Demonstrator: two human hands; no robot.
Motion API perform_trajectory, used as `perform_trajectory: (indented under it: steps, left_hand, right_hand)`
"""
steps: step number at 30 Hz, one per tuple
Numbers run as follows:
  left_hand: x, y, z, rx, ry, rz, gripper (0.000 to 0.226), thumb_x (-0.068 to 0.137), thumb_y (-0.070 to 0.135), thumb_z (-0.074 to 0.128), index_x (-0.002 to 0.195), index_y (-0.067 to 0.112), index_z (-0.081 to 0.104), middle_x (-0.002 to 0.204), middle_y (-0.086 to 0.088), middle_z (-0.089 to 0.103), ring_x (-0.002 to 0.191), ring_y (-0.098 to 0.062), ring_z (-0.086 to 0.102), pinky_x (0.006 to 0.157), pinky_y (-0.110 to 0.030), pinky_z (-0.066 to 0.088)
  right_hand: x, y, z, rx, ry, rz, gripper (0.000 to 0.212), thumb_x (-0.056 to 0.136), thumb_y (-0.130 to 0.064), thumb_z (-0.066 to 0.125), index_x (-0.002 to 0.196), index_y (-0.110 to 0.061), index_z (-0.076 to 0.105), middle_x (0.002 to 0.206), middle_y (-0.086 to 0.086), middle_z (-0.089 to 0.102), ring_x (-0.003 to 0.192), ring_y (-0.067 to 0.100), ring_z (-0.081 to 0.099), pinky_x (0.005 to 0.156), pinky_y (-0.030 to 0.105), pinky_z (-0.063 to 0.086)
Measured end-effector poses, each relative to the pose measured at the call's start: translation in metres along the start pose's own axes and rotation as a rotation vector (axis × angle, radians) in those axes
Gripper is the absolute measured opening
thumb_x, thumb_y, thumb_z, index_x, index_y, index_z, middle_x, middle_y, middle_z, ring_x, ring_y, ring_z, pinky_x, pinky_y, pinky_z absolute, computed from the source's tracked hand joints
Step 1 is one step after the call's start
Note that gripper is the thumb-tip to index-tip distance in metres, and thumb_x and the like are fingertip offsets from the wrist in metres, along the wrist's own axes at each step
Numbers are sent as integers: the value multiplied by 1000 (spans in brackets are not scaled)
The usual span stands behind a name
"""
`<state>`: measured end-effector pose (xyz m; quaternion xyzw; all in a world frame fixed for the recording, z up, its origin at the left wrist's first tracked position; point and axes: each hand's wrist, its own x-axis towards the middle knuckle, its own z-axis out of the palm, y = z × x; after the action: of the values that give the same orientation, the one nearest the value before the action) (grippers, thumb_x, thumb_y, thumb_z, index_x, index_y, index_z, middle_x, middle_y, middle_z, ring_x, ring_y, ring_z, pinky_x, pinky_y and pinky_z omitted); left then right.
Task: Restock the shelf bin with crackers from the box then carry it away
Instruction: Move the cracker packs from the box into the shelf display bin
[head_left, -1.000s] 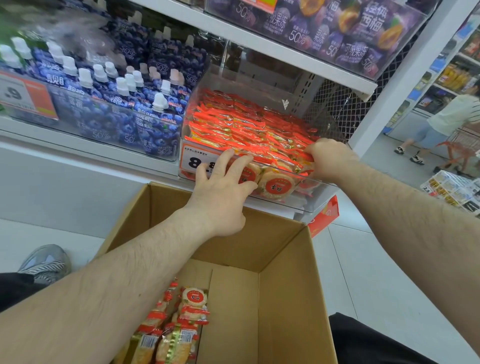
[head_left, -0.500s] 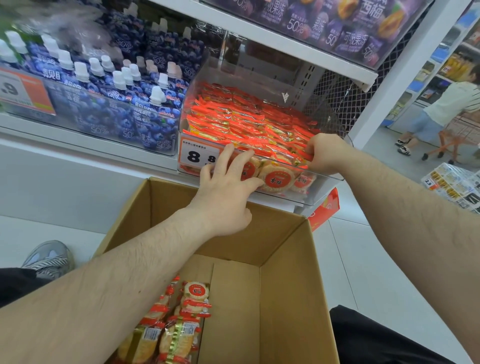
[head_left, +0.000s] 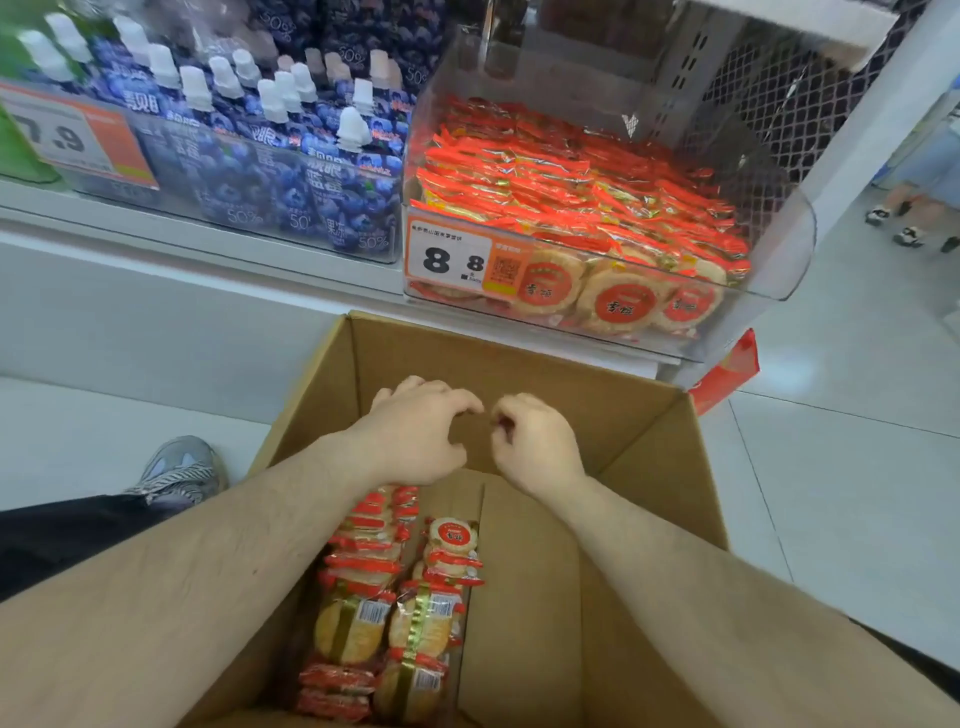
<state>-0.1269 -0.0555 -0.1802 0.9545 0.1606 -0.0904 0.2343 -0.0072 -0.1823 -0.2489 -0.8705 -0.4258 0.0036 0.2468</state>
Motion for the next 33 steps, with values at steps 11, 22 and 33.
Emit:
perform_trajectory:
  steps: [11,22,33]
  left_hand:
    - [-9,-48,41,-12,-185,-121,52,88,30,59,138,35,45,146,5,44,135,-21,36,111,-45,32]
    - [-2,-46,53,-175,-212,-151,57,90,22,60,143,30,40,141,3,49,127,-15,46,97,-23,41]
    - [1,-46,47,-892,76,-398,66,87,6,66,138,41,43,127,4,58,102,-11,62,86,-31,56]
  right_hand:
    - [-62,58,166,278,-615,1024,56,88,-53,60,118,-4,62,119,13,67,105,27,64,88,30,51]
    - [-46,81,139,788,-506,1335,22,78,-10,74,97,-3,67,87,13,71,70,23,63,59,27,47]
    - [-11,-1,69,1623,-864,748,24,83,-17,64,107,-13,65,92,4,71,80,15,67,63,27,52]
